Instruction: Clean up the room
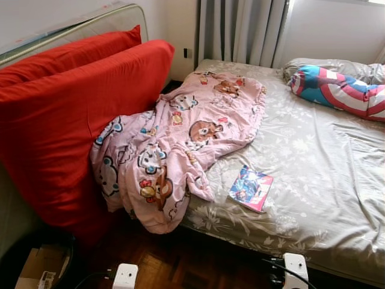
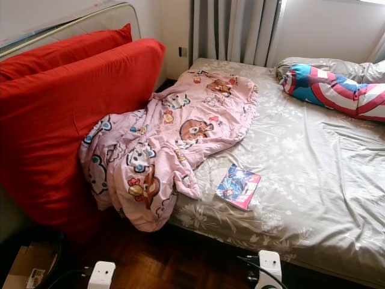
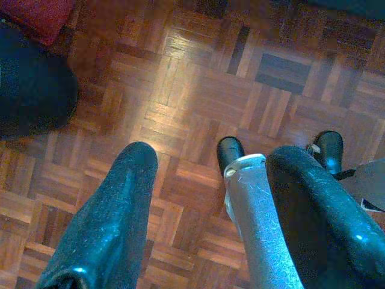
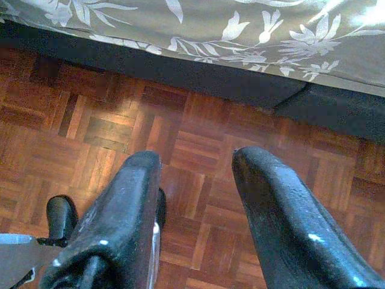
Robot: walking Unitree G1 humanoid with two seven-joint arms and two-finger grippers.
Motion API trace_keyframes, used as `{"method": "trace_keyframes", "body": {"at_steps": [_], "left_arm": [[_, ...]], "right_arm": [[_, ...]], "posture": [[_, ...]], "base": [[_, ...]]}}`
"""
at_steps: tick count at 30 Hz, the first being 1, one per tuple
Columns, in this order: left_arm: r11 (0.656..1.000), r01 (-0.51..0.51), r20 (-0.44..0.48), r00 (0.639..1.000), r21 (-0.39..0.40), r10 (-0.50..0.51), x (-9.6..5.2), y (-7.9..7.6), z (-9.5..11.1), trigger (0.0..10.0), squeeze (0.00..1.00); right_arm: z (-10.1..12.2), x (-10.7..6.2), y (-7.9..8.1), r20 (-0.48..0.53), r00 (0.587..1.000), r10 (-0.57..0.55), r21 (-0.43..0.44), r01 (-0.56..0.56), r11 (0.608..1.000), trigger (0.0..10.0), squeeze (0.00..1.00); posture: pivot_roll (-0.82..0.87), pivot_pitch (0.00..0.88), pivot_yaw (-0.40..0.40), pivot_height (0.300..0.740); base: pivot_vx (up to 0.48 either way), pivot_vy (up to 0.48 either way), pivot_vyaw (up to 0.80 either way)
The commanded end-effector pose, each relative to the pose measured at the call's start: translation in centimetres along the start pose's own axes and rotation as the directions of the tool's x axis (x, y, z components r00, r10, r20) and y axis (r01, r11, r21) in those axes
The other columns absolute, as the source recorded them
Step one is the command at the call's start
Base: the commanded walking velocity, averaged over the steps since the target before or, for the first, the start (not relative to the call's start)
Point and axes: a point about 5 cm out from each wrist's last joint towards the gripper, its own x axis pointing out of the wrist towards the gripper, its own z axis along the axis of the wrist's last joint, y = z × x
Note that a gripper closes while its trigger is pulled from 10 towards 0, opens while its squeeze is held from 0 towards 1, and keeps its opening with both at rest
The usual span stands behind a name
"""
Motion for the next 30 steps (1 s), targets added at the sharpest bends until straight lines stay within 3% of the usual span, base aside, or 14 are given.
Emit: {"method": "trace_keyframes", "body": {"at_steps": [1, 30], "left_arm": [[1.000, 0.007, -0.011, 1.000, 0.002, -0.007, -0.03, 0.01, -0.23, 10.0, 0.00], [1.000, 0.009, -0.007, 1.000, 0.010, -0.009, 0.01, 0.11, -0.03, 10.0, 0.00]], "right_arm": [[0.10, -0.01, -0.10, 0.009, 1.000, 0.000, 0.006, 0.000, 1.000, 10.0, 0.00], [0.20, 0.02, -0.04, 0.010, 1.000, -0.001, 0.010, 0.001, 1.000, 10.0, 0.00]], "posture": [[-0.08, 0.000, -0.019, 0.740], [-0.08, 0.000, -0.018, 0.740]], "base": [[0.240, 0.000, 0.00], [0.270, 0.000, 0.00]]}}
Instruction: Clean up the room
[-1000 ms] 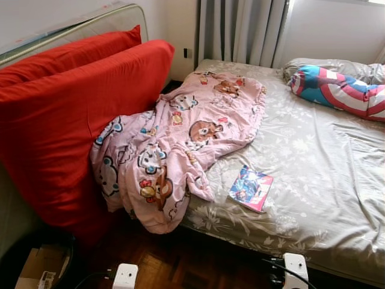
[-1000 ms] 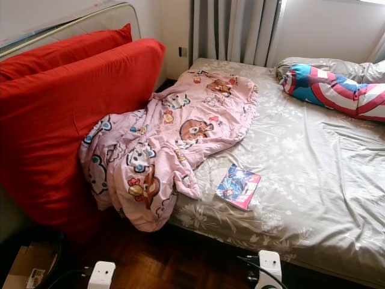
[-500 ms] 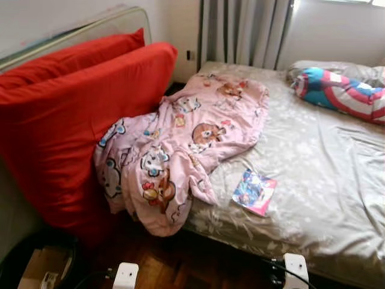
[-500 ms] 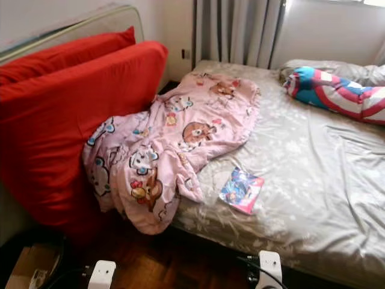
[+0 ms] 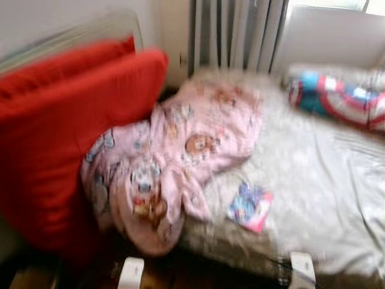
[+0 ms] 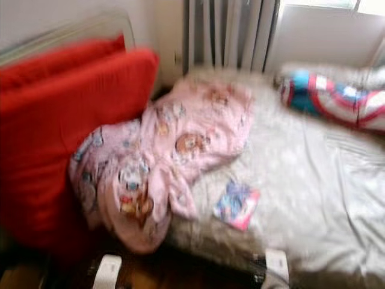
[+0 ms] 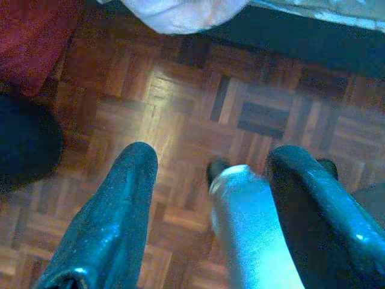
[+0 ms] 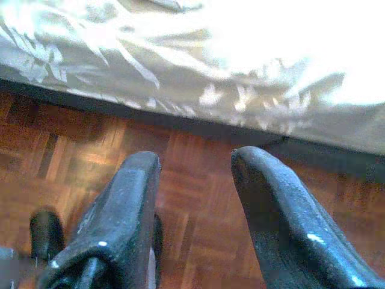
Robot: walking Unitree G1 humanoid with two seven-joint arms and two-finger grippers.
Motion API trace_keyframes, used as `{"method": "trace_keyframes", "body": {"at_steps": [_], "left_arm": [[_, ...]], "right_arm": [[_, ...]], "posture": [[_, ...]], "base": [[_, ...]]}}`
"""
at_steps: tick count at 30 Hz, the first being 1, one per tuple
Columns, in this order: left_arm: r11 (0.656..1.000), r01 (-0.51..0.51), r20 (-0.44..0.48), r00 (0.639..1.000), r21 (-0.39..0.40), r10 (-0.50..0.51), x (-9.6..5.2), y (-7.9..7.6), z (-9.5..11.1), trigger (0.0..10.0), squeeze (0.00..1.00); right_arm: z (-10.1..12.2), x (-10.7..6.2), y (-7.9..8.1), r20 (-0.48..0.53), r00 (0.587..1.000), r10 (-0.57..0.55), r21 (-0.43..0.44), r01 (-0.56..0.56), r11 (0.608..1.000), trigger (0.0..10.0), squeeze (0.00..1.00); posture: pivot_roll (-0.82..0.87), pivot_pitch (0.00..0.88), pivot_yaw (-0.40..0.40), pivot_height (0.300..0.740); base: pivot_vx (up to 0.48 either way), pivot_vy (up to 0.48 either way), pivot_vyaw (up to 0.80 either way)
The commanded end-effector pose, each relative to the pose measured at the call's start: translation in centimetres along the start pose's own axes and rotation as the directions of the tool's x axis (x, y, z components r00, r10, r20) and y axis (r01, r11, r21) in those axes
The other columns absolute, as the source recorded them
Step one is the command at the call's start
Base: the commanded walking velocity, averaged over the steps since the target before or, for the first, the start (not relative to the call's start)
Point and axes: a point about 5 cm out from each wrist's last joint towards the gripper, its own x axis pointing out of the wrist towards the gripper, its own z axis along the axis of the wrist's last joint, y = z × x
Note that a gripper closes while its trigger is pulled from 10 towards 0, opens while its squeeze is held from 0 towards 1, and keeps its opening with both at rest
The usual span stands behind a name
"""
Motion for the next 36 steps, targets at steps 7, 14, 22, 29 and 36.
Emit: {"method": "trace_keyframes", "body": {"at_steps": [7, 14, 22, 29, 36], "left_arm": [[1.000, -0.013, -0.025, 1.000, 0.003, 0.013, -0.13, 0.53, -0.69, 10.0, 0.00], [1.000, -0.013, -0.026, 1.000, 0.004, 0.013, -0.13, 0.50, -0.69, 10.0, 0.00], [1.000, -0.012, -0.025, 1.000, 0.003, 0.012, -0.13, 0.48, -0.67, 10.0, 0.00], [1.000, -0.012, -0.024, 1.000, 0.005, 0.012, -0.12, 0.50, -0.65, 10.0, 0.00], [1.000, -0.022, -0.019, 1.000, 0.007, 0.022, -0.12, 0.56, -0.60, 10.0, 0.00]], "right_arm": [[-0.07, 0.09, 0.72, 0.001, 1.000, 0.014, 0.016, -0.014, 1.000, 10.0, 0.00], [-0.04, 0.08, 0.68, 0.003, 1.000, 0.013, 0.013, -0.013, 1.000, 10.0, 0.00], [-0.02, 0.09, 0.68, 0.004, 1.000, 0.014, 0.012, -0.014, 1.000, 10.0, 0.00], [-0.01, 0.09, 0.69, 0.004, 1.000, 0.014, 0.013, -0.014, 1.000, 10.0, 0.00], [-0.05, 0.09, 0.69, 0.001, 1.000, 0.009, 0.026, -0.009, 1.000, 10.0, 0.00]], "posture": [[-0.08, 0.000, -0.017, 0.740], [-0.08, 0.000, -0.017, 0.740], [-0.08, 0.000, -0.017, 0.740], [-0.07, 0.000, -0.017, 0.740], [-0.07, 0.000, -0.016, 0.740]], "base": [[0.280, 0.000, 0.00], [0.278, 0.000, 0.00], [0.279, 0.000, 0.00], [0.281, 0.000, 0.00], [0.040, 0.000, -0.42]]}}
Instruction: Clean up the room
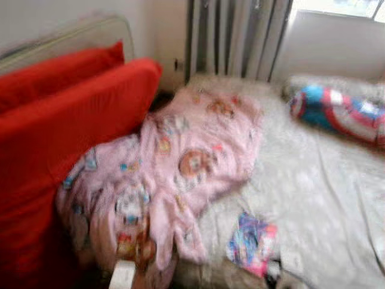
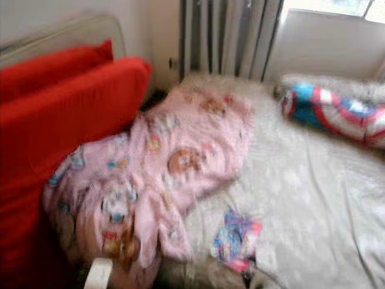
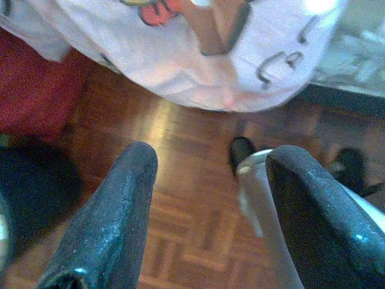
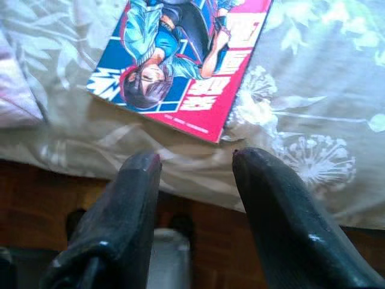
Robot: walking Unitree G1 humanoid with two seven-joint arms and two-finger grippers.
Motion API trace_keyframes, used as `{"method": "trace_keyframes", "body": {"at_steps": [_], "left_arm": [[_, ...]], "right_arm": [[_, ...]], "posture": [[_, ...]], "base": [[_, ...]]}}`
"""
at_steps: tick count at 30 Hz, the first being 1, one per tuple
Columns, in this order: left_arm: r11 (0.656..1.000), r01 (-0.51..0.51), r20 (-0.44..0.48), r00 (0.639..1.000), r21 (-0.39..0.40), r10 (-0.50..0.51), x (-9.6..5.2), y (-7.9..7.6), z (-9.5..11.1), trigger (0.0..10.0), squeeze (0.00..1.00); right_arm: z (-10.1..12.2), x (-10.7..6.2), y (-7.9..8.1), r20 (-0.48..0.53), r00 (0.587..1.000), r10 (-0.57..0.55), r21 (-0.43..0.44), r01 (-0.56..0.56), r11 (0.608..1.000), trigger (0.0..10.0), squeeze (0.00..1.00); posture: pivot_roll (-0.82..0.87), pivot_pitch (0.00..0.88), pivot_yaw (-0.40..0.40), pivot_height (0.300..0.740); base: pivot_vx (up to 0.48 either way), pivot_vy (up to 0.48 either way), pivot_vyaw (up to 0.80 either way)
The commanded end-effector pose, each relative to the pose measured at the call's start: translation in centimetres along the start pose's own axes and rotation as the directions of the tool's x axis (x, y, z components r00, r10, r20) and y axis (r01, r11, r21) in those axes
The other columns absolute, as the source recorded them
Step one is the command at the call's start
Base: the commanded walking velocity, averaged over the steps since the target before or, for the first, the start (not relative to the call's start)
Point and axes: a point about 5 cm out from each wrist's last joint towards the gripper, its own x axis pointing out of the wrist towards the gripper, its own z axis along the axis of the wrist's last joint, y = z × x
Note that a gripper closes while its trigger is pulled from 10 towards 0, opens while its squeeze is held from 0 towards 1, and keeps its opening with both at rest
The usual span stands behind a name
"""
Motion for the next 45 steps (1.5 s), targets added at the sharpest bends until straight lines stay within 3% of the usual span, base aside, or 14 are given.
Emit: {"method": "trace_keyframes", "body": {"at_steps": [1, 6, 22, 27, 29, 32, 33, 34, 35, 41, 45], "left_arm": [[1.000, 0.012, 0.010, 1.000, 0.000, -0.012, 0.1, -0.6, 0.4, 10.0, 0.00], [1.000, 0.006, 0.016, 1.000, 0.004, -0.006, 0.1, -0.6, 0.5, 10.0, 0.00], [1.000, -0.012, 0.081, 0.997, -0.009, 0.012, 0.0, -0.4, 0.7, 10.0, 0.00], [0.998, -0.031, 0.144, 0.989, -0.056, 0.039, -0.2, -0.3, 1.0, 10.0, 0.00], [0.991, -0.056, 0.209, 0.975, -0.125, 0.081, -0.4, -0.1, 1.2, 10.0, 0.00], [0.988, -0.058, 0.275, 0.957, -0.144, 0.096, -0.7, 0.0, 1.5, 10.0, 0.00], [0.990, -0.069, 0.472, 0.873, -0.124, 0.120, -0.5, 1.8, 9.5, 10.0, 0.00], [0.990, -0.069, 0.472, 0.873, -0.124, 0.120, -0.5, 1.8, 9.5, 10.0, 0.00], [0.991, -0.076, 0.586, 0.801, -0.112, 0.127, -1.2, 2.6, 14.0, 10.0, 0.00], [0.989, -0.055, 0.687, 0.715, -0.135, 0.133, -2.1, 2.6, 16.0, 10.0, 0.00], [0.991, -0.053, 0.723, 0.679, -0.125, 0.127, -2.4, 2.3, 15.5, 10.0, 0.00]], "right_arm": [[-0.4, -0.3, -1.2, -0.010, 0.999, -0.032, 0.009, 0.032, 0.999, 10.0, 0.00], [-0.4, -0.3, -1.2, -0.011, 0.999, -0.035, 0.005, 0.035, 0.999, 10.0, 0.00], [0.2, -0.3, -1.0, 0.077, 0.997, -0.005, 0.031, 0.002, 1.000, 10.0, 0.00], [0.6, -0.3, -0.7, 0.114, 0.993, 0.039, -0.031, -0.036, 0.999, 10.0, 0.00], [0.8, -0.4, -0.7, 0.162, 0.987, 0.018, -0.007, -0.017, 1.000, 10.0, 0.00], [1.0, -0.6, -0.7, 0.202, 0.979, 0.025, 0.009, -0.027, 1.000, 10.0, 0.00], [1.0, -0.6, -0.6, 0.225, 0.974, 0.037, 0.018, -0.043, 0.999, 10.0, 0.00], [1.0, -0.6, -0.6, 0.225, 0.974, 0.037, 0.018, -0.043, 0.999, 10.0, 0.00], [1.0, -0.7, -0.6, 0.241, 0.970, 0.043, 0.023, -0.050, 0.998, 10.0, 0.00], [0.7, -1.0, -0.8, 0.276, 0.960, 0.040, 0.038, -0.053, 0.998, 10.0, 0.00], [0.3, -1.3, -0.9, 0.299, 0.953, 0.038, 0.040, -0.052, 0.998, 10.0, 0.00]], "posture": [[-0.07, 0.000, -0.016, 0.740], [-0.07, 0.000, -0.016, 0.740], [-0.08, 0.000, -0.007, 0.740], [-0.09, 0.000, 0.000, 0.740], [-0.10, 0.000, 0.011, 0.740], [-0.11, 0.000, 0.019, 0.740], [-0.12, 0.000, 0.024, 0.740], [-0.12, 0.000, 0.024, 0.740], [-0.12, 0.000, 0.025, 0.740], [-0.13, 0.000, 0.018, 0.740], [-0.13, 0.000, 0.007, 0.740]], "base": [[0.000, 0.000, -0.78], [0.000, 0.000, -0.78], [0.000, 0.000, 0.00], [0.000, 0.000, 0.00], [0.000, 0.000, 0.00], [0.000, 0.000, 0.00], [0.000, 0.000, 0.00], [0.000, 0.000, 0.00], [0.000, 0.000, 0.00], [0.000, 0.000, 0.00], [0.000, 0.000, 0.00]]}}
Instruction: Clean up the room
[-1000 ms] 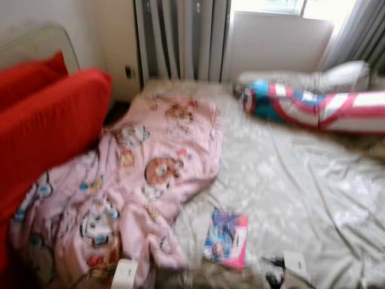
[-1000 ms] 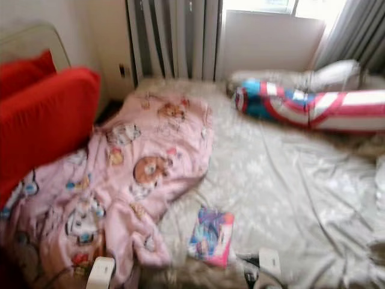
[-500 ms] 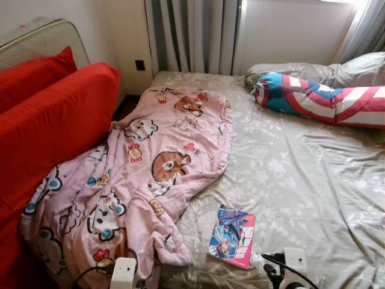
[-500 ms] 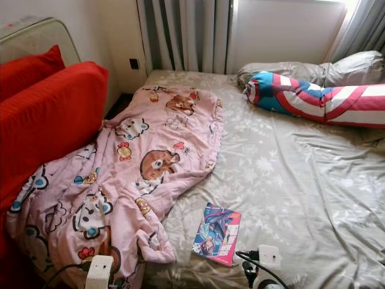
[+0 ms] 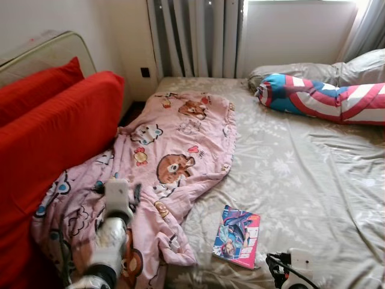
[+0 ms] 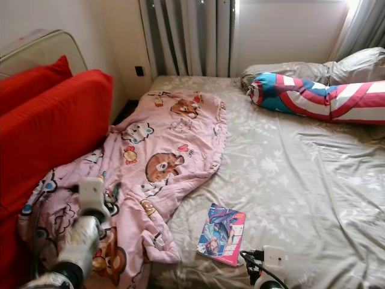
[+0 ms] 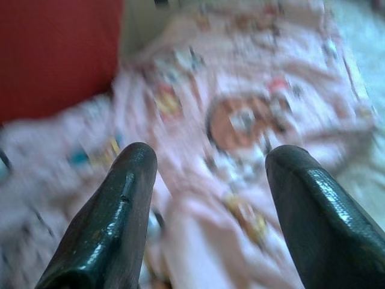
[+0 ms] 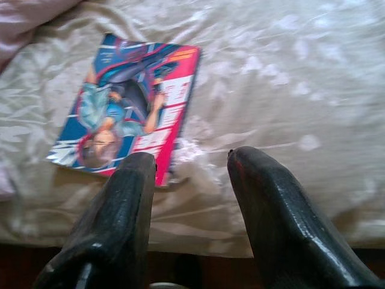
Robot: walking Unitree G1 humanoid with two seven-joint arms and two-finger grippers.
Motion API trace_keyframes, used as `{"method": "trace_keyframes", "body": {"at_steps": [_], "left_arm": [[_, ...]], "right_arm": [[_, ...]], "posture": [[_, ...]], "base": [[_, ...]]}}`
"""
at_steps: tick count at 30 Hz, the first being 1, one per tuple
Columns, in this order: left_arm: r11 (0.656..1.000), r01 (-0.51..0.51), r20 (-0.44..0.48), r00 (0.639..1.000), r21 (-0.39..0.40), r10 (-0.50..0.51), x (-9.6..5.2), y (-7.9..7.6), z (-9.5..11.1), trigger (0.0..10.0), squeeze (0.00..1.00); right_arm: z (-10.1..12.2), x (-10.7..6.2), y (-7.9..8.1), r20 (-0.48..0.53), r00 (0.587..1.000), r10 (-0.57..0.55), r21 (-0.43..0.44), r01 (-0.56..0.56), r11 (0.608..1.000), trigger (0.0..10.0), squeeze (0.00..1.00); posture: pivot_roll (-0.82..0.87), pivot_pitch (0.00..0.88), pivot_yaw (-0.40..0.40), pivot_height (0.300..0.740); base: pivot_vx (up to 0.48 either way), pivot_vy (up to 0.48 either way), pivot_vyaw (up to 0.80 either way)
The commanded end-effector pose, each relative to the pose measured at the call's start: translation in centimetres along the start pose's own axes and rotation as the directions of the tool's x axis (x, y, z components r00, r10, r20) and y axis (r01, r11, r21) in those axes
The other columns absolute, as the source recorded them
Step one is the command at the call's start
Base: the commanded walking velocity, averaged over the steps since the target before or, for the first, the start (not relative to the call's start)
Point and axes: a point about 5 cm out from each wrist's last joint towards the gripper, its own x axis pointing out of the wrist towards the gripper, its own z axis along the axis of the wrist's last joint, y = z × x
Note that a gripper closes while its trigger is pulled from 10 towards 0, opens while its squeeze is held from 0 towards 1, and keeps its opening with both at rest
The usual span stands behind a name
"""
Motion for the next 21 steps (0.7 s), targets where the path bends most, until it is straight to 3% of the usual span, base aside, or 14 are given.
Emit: {"method": "trace_keyframes", "body": {"at_steps": [1, 4, 8, 9, 10, 11, 12, 14, 16, 21], "left_arm": [[1.000, -0.020, 0.022, 1.000, 0.004, 0.020, -0.6, 0.9, -0.3, 10.0, 0.00], [1.000, -0.027, 0.027, 0.999, 0.004, 0.027, -1.2, 1.2, -0.8, 10.0, 0.00], [1.000, -0.028, 0.029, 0.999, 0.002, 0.028, -2.7, 1.4, -1.9, 10.0, 0.00], [1.000, -0.029, 0.038, 0.999, 0.002, 0.029, -3.0, 1.5, -2.1, 10.0, 0.00], [1.000, -0.031, 0.045, 0.999, 0.000, 0.031, -3.2, 1.5, -2.1, 10.0, 0.00], [0.999, -0.033, 0.060, 0.998, -0.003, 0.033, -3.5, 1.6, -2.1, 10.0, 0.00], [0.999, -0.035, 0.068, 0.997, -0.004, 0.035, -3.6, 1.6, -2.0, 10.0, 0.00], [0.999, -0.038, 0.090, 0.995, -0.008, 0.039, -3.8, 1.6, -1.8, 10.0, 0.00], [0.999, -0.039, 0.108, 0.993, -0.008, 0.039, -4.1, 1.7, -1.7, 10.0, 0.00], [0.999, -0.052, 0.158, 0.986, -0.005, 0.052, -5.5, 2.4, -1.3, 10.0, 0.00]], "right_arm": [[-0.1, -0.3, -0.2, 0.035, 0.999, -0.011, 0.028, 0.010, 1.000, 10.0, 0.00], [-0.4, -0.6, -0.3, 0.046, 0.999, -0.016, 0.032, 0.014, 0.999, 10.0, 0.00], [-1.0, -1.2, -0.6, 0.050, 0.999, -0.012, -0.056, 0.015, 0.998, 10.0, 0.00], [1.0, -0.9, -0.2, 0.186, 0.983, 0.006, -0.131, 0.018, 0.991, 10.0, 0.00], [4.9, 0.4, 0.8, 0.322, 0.945, 0.050, -0.211, 0.020, 0.977, 10.0, 0.00], [10.2, 1.3, 2.8, 0.508, 0.851, 0.131, -0.264, 0.010, 0.964, 10.0, 0.00], [11.7, 1.2, 3.5, 0.565, 0.810, 0.157, -0.260, -0.005, 0.966, 10.0, 0.00], [12.8, 0.6, 4.0, 0.626, 0.757, 0.188, -0.265, -0.020, 0.964, 10.0, 0.00], [12.9, 0.2, 4.0, 0.645, 0.737, 0.201, -0.286, -0.012, 0.958, 10.0, 0.00], [12.7, -0.7, 3.4, 0.657, 0.739, 0.152, -0.207, -0.016, 0.978, 10.0, 0.00]], "posture": [[-0.13, 0.000, 0.001, 0.740], [-0.13, 0.000, -0.004, 0.740], [-0.12, 0.000, -0.029, 0.740], [-0.12, 0.000, -0.032, 0.740], [-0.11, 0.000, -0.043, 0.740], [-0.11, 0.000, -0.049, 0.740], [-0.11, 0.000, -0.049, 0.740], [-0.10, 0.000, -0.056, 0.740], [-0.10, 0.000, -0.058, 0.740], [-0.09, 0.000, -0.067, 0.740]], "base": [[0.000, 0.000, 0.00], [0.000, 0.000, 0.00], [0.000, 0.000, 0.00], [0.000, 0.000, 0.00], [0.000, 0.000, 0.00], [0.000, 0.000, 0.00], [0.000, 0.000, 0.00], [0.000, 0.000, 0.00], [0.000, 0.000, 0.00], [0.000, 0.000, 0.00]]}}
